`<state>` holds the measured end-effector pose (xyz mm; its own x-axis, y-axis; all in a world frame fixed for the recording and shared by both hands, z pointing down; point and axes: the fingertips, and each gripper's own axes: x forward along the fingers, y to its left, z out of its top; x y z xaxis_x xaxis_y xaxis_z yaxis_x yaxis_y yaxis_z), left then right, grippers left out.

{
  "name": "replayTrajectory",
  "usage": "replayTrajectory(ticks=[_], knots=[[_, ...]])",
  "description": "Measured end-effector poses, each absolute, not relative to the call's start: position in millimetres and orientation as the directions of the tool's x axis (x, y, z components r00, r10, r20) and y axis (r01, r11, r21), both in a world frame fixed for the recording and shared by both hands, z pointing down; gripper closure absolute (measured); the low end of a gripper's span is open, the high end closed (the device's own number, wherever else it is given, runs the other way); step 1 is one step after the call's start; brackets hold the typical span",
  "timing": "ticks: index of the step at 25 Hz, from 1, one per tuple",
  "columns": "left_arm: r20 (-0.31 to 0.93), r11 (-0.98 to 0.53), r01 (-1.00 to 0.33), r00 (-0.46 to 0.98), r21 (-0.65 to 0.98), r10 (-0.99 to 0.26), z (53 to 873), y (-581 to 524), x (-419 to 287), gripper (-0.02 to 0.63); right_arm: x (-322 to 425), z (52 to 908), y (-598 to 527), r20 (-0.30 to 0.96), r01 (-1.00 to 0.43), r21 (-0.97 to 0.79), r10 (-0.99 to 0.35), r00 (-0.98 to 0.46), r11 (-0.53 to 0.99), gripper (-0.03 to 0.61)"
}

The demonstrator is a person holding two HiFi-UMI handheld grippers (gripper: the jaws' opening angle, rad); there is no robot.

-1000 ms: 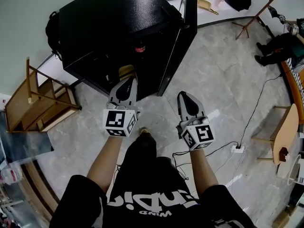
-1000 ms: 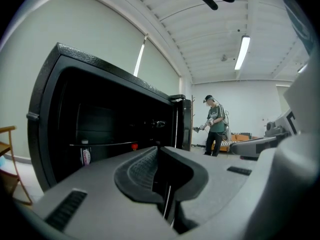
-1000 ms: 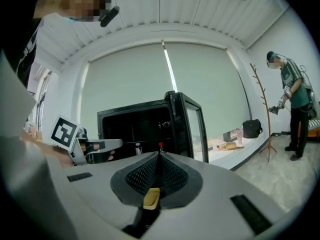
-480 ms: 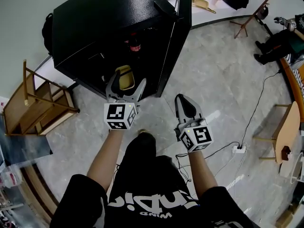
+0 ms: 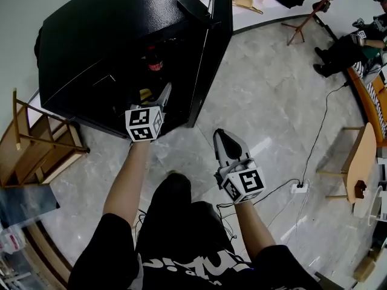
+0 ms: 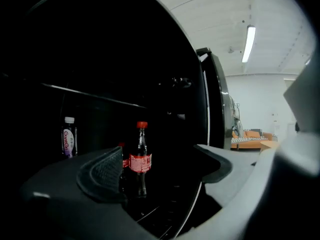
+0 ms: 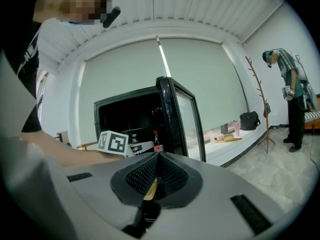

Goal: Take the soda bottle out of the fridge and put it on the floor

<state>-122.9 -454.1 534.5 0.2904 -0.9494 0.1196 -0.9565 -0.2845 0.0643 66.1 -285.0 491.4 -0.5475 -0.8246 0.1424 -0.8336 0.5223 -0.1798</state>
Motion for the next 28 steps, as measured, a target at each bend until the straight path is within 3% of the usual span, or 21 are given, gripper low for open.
replayTrajectory(ticks=[10,19,23,28], knots=[[0.182,-0.226,-0.973,0.229,0.035,-0.956,583.8,-549.8,-136.5,0.187,70.2,515.0,-294.5,0.187,-0.847,-0.194,-0.829,-0.528,0.495,0.554],[0.212,-0.268,-0.963,0.267,0.025,-0.940,595.6,-580.1,-139.4,0.192,79.4,522.8,-298.0,0.209,-0.860,-0.184,-0.836,-0.508,0.476,0.554],[0.210,-0.290,-0.957,0.288,0.023,-0.934,594.7,-578.3,-135.6,0.298,81.1,524.6,-298.9,0.210,-0.861,-0.171,-0.836,-0.507,0.480,0.554],[0.226,-0.284,-0.959,0.278,0.008,-0.934,593.0,-568.6,-135.8,0.302,88.2,523.3,-292.1,0.207,-0.865,-0.179,-0.842,-0.498,0.468,0.554]])
